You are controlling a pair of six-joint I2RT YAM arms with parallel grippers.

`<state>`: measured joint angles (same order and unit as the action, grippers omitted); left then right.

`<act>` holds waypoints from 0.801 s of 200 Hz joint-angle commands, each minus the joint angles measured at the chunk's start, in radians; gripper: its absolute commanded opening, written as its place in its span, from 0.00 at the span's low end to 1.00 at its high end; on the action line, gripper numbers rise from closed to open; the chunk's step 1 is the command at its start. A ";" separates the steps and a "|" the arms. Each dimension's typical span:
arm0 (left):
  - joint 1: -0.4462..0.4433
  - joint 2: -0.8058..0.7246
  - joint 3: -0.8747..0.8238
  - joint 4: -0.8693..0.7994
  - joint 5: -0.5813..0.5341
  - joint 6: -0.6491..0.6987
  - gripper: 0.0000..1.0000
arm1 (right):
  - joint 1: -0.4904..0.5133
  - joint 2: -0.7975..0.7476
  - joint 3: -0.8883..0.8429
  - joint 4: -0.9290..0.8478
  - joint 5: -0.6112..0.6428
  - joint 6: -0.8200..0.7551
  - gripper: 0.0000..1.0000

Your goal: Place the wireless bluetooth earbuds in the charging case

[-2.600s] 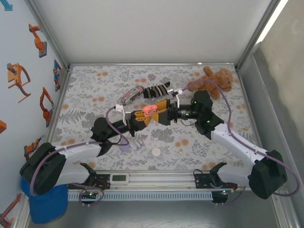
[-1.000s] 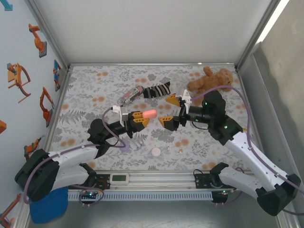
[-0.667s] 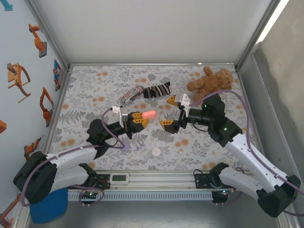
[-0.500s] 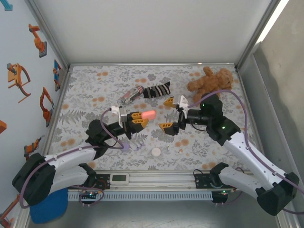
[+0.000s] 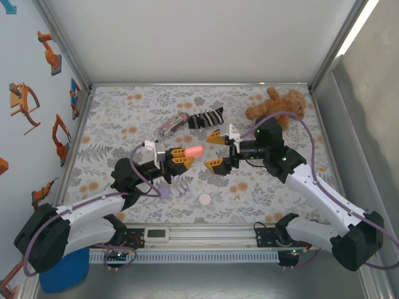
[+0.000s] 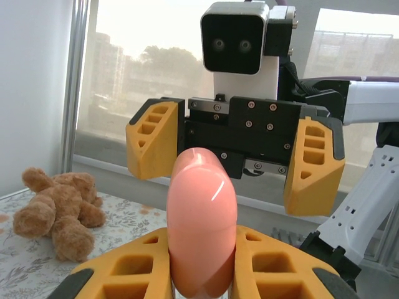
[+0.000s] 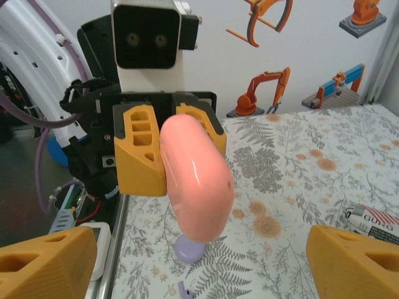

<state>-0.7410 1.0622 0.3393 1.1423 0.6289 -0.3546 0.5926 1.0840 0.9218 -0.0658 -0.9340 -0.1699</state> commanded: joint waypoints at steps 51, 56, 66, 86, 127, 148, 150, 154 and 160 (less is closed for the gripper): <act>-0.003 -0.020 -0.009 0.019 0.022 0.022 0.00 | 0.022 0.068 0.063 0.102 -0.077 0.072 0.73; -0.003 -0.019 -0.010 0.019 0.022 0.023 0.00 | 0.024 0.071 0.064 0.107 -0.078 0.075 0.72; -0.003 -0.019 -0.010 0.019 0.022 0.023 0.00 | 0.029 0.080 0.066 0.112 -0.081 0.080 0.71; -0.003 -0.018 -0.008 0.020 0.022 0.025 0.00 | 0.041 0.103 0.082 0.111 -0.095 0.085 0.66; -0.003 -0.018 -0.010 0.018 0.021 0.028 0.00 | 0.057 0.134 0.100 0.104 -0.095 0.088 0.56; -0.003 -0.018 -0.009 0.016 0.021 0.029 0.00 | 0.061 0.140 0.098 0.101 -0.096 0.088 0.53; -0.003 -0.019 -0.010 0.016 0.020 0.029 0.00 | 0.061 0.140 0.098 0.101 -0.095 0.089 0.52; -0.003 -0.019 -0.010 0.015 0.020 0.029 0.00 | 0.062 0.141 0.098 0.100 -0.095 0.090 0.52; -0.004 -0.019 -0.010 0.014 0.020 0.031 0.00 | 0.062 0.143 0.099 0.097 -0.095 0.089 0.51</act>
<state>-0.7410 1.0622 0.3382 1.1419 0.6292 -0.3454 0.6460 1.2228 0.9924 0.0154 -1.0061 -0.0860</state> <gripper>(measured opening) 0.211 0.525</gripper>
